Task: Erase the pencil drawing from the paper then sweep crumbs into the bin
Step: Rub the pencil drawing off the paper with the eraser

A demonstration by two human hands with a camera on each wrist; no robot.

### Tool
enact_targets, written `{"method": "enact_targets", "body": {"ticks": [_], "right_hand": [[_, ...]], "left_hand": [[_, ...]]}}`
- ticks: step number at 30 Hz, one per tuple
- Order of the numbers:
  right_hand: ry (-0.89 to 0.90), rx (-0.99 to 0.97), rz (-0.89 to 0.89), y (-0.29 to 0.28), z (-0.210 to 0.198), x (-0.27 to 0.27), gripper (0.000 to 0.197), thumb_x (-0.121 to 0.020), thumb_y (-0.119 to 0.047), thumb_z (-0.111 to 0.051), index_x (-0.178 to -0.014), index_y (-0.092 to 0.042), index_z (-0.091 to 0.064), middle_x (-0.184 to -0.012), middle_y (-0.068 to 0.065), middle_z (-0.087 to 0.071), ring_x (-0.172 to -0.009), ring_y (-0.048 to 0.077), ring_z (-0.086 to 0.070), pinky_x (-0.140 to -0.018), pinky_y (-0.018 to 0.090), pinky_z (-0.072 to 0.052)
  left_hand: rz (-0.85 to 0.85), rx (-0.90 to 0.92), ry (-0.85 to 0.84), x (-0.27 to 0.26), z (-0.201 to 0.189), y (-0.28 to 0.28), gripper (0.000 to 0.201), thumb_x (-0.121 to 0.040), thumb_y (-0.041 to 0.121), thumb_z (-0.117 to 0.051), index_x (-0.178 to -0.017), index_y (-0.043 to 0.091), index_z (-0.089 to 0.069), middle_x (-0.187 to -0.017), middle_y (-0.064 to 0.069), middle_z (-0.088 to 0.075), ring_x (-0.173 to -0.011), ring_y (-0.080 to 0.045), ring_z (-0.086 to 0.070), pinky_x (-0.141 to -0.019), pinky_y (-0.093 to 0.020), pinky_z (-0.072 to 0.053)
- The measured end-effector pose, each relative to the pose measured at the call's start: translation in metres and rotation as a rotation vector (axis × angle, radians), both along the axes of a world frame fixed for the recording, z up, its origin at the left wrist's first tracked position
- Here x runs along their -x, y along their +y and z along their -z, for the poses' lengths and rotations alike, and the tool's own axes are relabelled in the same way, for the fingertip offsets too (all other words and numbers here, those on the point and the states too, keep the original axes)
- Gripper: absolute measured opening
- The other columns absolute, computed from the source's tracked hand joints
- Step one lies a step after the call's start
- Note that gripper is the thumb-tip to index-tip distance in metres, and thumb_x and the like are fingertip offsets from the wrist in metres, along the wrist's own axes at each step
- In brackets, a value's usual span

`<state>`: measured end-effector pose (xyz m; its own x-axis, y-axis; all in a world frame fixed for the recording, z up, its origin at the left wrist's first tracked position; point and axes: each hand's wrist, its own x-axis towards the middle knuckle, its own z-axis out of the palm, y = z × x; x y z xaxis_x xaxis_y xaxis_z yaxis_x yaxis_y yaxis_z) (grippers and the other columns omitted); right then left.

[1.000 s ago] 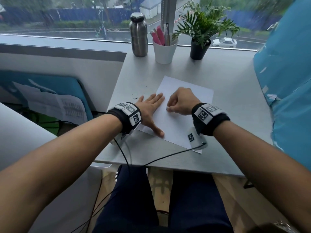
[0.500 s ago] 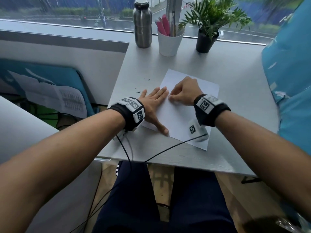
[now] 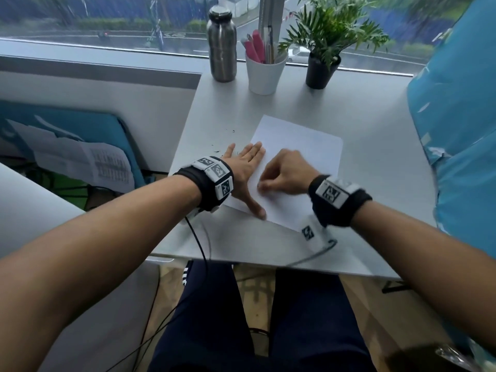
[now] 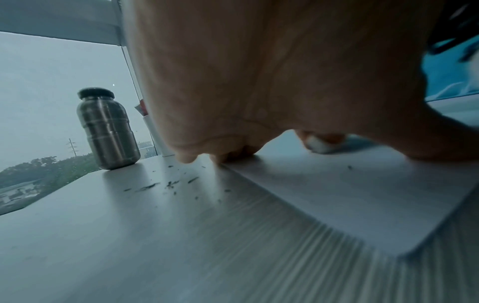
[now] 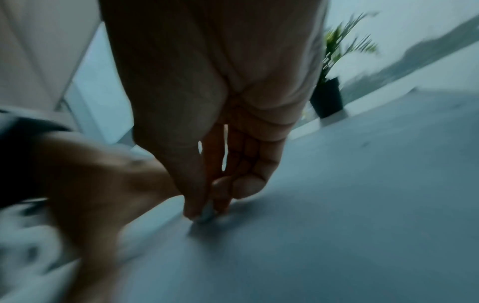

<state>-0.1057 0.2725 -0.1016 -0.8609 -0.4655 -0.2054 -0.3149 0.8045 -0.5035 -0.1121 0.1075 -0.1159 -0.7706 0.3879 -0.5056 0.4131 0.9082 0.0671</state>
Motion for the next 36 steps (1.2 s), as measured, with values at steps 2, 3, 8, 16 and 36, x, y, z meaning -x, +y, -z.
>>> {"method": "enact_targets", "body": {"ticks": [2,3,8,16,36], "right_hand": [[0.072,0.025,0.195,0.018,-0.004,0.026,0.016,-0.072,-0.024,-0.078,-0.084,-0.014,-0.080,-0.082,0.002,-0.076,-0.077,0.011,-0.069,-0.075,0.019,-0.051],[0.110,0.037,0.252,0.023,-0.004,0.031,0.016,-0.072,-0.024,-0.078,-0.083,-0.013,-0.079,-0.082,0.003,-0.075,-0.077,0.012,-0.067,-0.076,0.018,-0.050],[0.038,0.017,-0.019,0.001,0.006,-0.008,0.010,-0.073,-0.019,-0.076,-0.078,-0.011,-0.079,-0.076,0.003,-0.075,-0.064,0.008,-0.061,-0.058,0.006,-0.041],[0.050,0.029,-0.001,-0.002,0.002,-0.017,0.008,-0.072,-0.018,-0.076,-0.074,-0.010,-0.078,-0.072,0.001,-0.074,-0.063,0.012,-0.064,-0.064,0.020,-0.051],[0.023,-0.016,0.001,0.014,0.004,-0.016,0.010,-0.074,-0.025,-0.076,-0.077,-0.016,-0.078,-0.072,-0.004,-0.073,-0.065,0.007,-0.065,-0.061,0.009,-0.045]], "left_hand": [[0.004,-0.019,0.005,0.000,0.000,0.000,0.158,-0.039,0.092,-0.066,-0.153,0.024,0.021,-0.159,-0.003,0.028,-0.147,-0.017,0.024,-0.116,-0.052,0.017],[0.009,-0.019,0.004,0.000,-0.001,0.001,0.155,-0.039,0.092,-0.066,-0.153,0.030,0.019,-0.159,-0.004,0.028,-0.147,-0.020,0.023,-0.116,-0.054,0.016],[0.028,0.021,0.004,0.002,0.000,0.001,0.151,-0.036,0.094,-0.064,-0.149,0.040,0.021,-0.158,-0.006,0.030,-0.147,-0.022,0.024,-0.115,-0.059,0.013],[0.018,0.032,-0.006,0.002,0.002,0.003,0.152,-0.036,0.094,-0.064,-0.149,0.040,0.023,-0.157,-0.005,0.033,-0.146,-0.021,0.025,-0.115,-0.060,0.013],[-0.001,0.000,-0.019,0.002,0.004,0.002,0.150,-0.040,0.090,-0.068,-0.149,0.042,0.022,-0.157,-0.003,0.034,-0.146,-0.021,0.027,-0.114,-0.060,0.015]]}}
